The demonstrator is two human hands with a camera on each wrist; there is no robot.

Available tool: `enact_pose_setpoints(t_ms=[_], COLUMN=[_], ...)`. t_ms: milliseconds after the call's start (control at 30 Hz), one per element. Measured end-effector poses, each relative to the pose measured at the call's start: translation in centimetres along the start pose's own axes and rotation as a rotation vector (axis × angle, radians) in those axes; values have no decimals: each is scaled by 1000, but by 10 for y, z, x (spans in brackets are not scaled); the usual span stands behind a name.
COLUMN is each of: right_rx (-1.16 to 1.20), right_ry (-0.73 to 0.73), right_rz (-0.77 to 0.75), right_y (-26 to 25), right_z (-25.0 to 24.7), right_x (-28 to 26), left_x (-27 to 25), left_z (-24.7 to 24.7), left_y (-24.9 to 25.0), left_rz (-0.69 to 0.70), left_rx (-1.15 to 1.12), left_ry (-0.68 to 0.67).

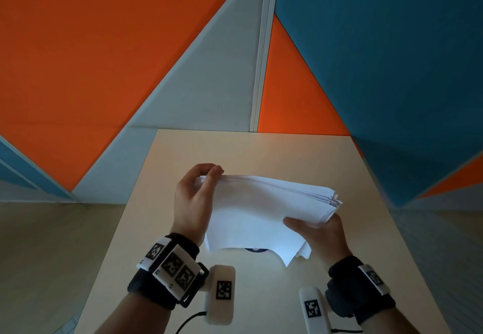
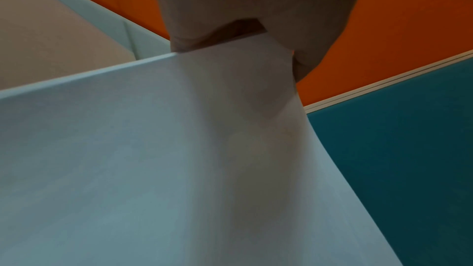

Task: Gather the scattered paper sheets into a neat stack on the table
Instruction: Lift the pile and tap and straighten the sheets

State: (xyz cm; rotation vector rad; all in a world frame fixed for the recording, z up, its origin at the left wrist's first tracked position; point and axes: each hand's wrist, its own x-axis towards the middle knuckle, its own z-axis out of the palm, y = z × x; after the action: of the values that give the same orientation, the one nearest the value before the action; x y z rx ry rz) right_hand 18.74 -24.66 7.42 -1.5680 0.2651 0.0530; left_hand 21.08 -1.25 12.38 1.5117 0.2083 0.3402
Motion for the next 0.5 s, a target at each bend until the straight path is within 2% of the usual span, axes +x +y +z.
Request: enact_pose_setpoints(t_ms=[233, 367, 433, 500], right_rx=[-49, 16, 30, 55], right_ry=[-23, 17, 27, 37], right_rz=[-22, -3, -23, -45], right_y=[5, 5, 2, 0], right_z=[-2, 4, 4, 0], right_x=[9, 9, 9, 9], left_x=[-1, 1, 1, 1], left_z=[3, 5, 0, -9], left_y=[-8, -6, -5, -8], left_rz=[-35, -19, 10, -1], left_rx=[-12, -35, -71, -100], left_ry=[-25, -44, -113, -268])
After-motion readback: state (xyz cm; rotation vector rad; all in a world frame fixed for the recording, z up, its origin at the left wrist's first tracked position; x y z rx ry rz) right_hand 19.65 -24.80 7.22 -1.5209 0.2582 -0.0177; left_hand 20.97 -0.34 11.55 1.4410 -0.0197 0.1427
